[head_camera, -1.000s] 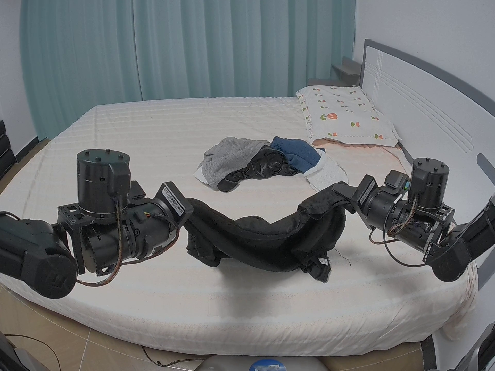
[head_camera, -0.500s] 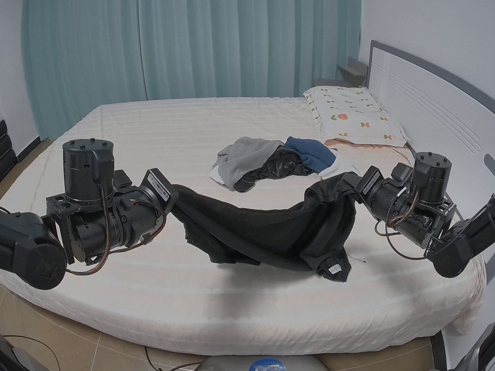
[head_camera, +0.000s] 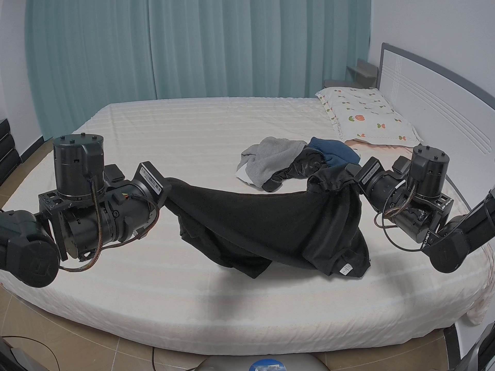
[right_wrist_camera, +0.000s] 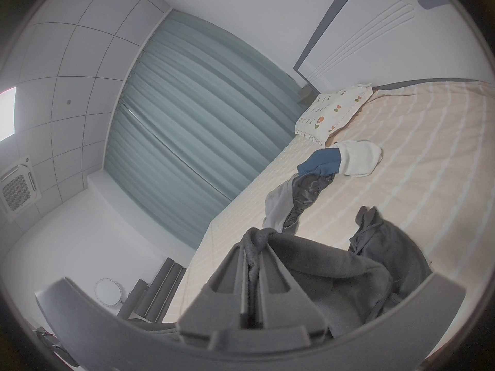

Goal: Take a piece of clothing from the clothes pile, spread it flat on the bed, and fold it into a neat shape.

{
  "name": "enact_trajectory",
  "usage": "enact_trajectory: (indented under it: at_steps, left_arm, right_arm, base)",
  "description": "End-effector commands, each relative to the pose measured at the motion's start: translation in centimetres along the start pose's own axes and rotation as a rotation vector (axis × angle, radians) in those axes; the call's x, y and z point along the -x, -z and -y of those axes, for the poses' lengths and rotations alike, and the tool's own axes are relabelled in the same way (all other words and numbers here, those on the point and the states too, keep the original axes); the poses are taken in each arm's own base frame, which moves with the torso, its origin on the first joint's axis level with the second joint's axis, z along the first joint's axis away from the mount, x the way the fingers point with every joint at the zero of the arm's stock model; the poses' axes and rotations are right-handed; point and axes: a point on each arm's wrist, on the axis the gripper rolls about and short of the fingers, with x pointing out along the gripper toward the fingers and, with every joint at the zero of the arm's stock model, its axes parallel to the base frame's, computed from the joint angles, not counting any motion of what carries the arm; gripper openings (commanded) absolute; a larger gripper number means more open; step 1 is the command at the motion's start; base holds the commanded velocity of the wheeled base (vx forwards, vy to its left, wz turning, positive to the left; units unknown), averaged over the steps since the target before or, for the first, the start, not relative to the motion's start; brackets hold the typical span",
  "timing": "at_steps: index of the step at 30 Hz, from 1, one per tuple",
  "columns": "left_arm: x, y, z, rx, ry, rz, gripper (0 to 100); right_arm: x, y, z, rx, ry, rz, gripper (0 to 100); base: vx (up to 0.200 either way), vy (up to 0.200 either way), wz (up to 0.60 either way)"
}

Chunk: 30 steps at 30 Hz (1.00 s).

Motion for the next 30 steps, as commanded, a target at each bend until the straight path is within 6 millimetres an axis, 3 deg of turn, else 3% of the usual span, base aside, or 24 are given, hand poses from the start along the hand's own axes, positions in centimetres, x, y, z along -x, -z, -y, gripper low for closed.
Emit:
enact_trajectory:
  at_steps: [1, 30]
  left_arm:
    - [0.08, -0.11, 0.01, -0.002, 0.001, 0.005, 0]
    - [0.75, -1.00, 0.19, 0.002, 0.010, 0.036, 0]
  right_arm:
    - [0.03, -0.08, -0.12, -0.019, -0.008, -0.002, 0]
    - [0.15, -0.36, -0.34, -0.039, -0.049, 0.034, 0]
  base:
    - [0.000, 0.200, 0.00]
    - [0.000, 0.200, 0.00]
